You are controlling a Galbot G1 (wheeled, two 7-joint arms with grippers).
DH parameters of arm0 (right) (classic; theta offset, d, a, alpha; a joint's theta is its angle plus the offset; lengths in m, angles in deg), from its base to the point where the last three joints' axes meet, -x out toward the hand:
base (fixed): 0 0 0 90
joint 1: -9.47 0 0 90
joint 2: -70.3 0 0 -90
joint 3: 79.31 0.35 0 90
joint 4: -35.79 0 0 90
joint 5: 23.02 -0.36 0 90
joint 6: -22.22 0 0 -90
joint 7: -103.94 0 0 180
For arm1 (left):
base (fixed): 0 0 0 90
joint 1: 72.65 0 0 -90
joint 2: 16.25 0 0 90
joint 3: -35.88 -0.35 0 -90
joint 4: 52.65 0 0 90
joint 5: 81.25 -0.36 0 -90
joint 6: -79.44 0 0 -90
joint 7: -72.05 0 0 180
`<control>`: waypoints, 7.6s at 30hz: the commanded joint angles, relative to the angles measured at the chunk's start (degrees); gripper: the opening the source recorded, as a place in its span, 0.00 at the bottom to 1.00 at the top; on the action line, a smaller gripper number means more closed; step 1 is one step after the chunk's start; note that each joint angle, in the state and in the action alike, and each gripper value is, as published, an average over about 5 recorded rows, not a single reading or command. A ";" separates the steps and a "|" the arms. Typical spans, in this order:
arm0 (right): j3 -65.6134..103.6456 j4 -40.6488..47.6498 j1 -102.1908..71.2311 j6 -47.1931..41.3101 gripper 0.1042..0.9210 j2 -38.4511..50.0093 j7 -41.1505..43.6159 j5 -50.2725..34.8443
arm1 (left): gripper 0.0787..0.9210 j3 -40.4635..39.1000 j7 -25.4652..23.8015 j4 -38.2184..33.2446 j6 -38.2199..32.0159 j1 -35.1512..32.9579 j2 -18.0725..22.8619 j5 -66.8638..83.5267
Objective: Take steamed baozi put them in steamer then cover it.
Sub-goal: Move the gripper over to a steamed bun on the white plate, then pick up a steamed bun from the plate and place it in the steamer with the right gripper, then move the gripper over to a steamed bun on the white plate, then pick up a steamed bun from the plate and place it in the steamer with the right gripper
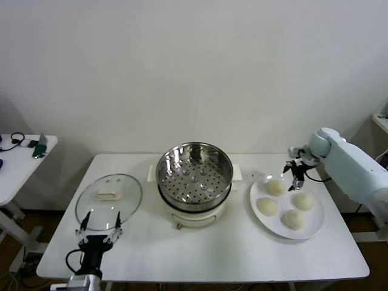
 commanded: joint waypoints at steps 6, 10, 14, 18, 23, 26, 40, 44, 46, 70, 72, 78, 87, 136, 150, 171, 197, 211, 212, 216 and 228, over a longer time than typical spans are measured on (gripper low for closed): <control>-0.78 7.35 0.24 0.33 0.88 -5.60 0.17 2.16 | 0.88 0.04 0.24 0.39 0.24 0.46 -0.09 0.47; 0.22 8.05 -0.41 0.54 0.88 -6.10 -0.24 2.61 | 0.88 0.02 0.24 0.47 0.29 0.59 -0.11 0.60; 0.47 8.57 -0.55 0.78 0.88 -6.65 -0.26 2.96 | 0.88 -0.12 0.24 0.67 0.31 0.64 -0.09 0.55; 1.17 9.50 -0.65 1.36 0.88 -7.50 -0.63 3.56 | 0.88 -0.17 0.24 0.70 0.29 0.60 -0.04 0.50; 3.22 11.58 -0.60 3.41 0.88 -8.88 -1.02 6.65 | 0.88 -0.12 0.27 0.68 0.18 0.37 -0.05 0.50; 4.34 12.46 -0.63 4.39 0.86 -9.38 -0.99 8.33 | 0.88 -0.08 0.28 0.66 0.07 0.19 -0.03 0.51; 4.86 12.82 -0.54 5.78 0.76 -9.33 0.10 9.95 | 0.88 0.09 0.42 0.58 -0.09 -0.20 0.12 0.60; 4.74 12.04 -0.10 6.32 0.75 -8.86 0.34 9.65 | 0.88 0.19 0.47 0.33 -0.11 -0.44 0.12 0.77; 3.77 10.82 0.54 6.54 0.75 -8.18 0.58 8.84 | 0.88 0.24 0.49 0.15 -0.14 -0.56 0.11 0.87; -38.77 -21.78 41.71 11.76 0.74 -9.65 3.63 -20.64 | 0.88 -0.23 1.10 -2.65 0.95 -3.04 -0.39 2.36; -39.41 -23.63 42.71 12.82 0.74 -11.34 3.60 -20.52 | 0.88 -0.22 1.11 -2.76 0.87 -3.14 -0.47 2.38; -39.77 -29.79 41.68 15.27 0.74 -15.56 3.53 -16.71 | 0.88 -0.35 1.14 -2.81 0.74 -3.53 -0.61 2.50; -33.85 -27.07 30.50 24.17 0.75 -22.93 2.18 4.00 | 0.88 -0.16 0.97 -2.74 0.36 -3.89 -0.51 2.50; -23.84 -29.59 26.95 23.54 0.88 -16.30 3.30 4.69 | 0.88 0.24 1.07 -3.17 1.19 -3.57 -0.58 3.98; -47.89 -41.84 41.27 -11.76 0.88 13.58 -11.57 -37.87 | 0.88 -1.17 0.80 -4.50 1.54 -3.59 -0.21 3.66; -33.35 -37.60 10.45 -16.66 0.88 19.16 -10.75 -25.54 | 0.88 -0.04 1.86 -5.54 1.80 -6.09 -1.04 3.13; -27.34 -25.77 3.98 -14.93 0.88 9.03 -9.41 -21.86 | 0.88 1.65 1.87 -4.27 2.97 -4.30 -2.09 3.03; -27.14 -23.76 4.23 -14.29 0.74 7.91 -8.66 -21.93 | 0.88 1.45 1.95 -4.23 3.32 -3.59 -2.23 3.06; -27.14 -23.68 4.28 -14.28 0.73 7.89 -8.55 -22.06 | 0.88 1.44 1.96 -4.20 3.31 -3.64 -2.19 3.06; -27.17 -23.35 4.69 -14.33 0.70 7.87 -8.45 -22.94 | 0.88 1.34 1.98 -4.08 3.17 -3.97 -2.06 3.06; -37.58 -27.84 21.91 -16.21 0.69 10.85 -9.95 -39.17 | 0.88 0.55 2.00 -4.48 3.07 -4.29 -1.74 3.08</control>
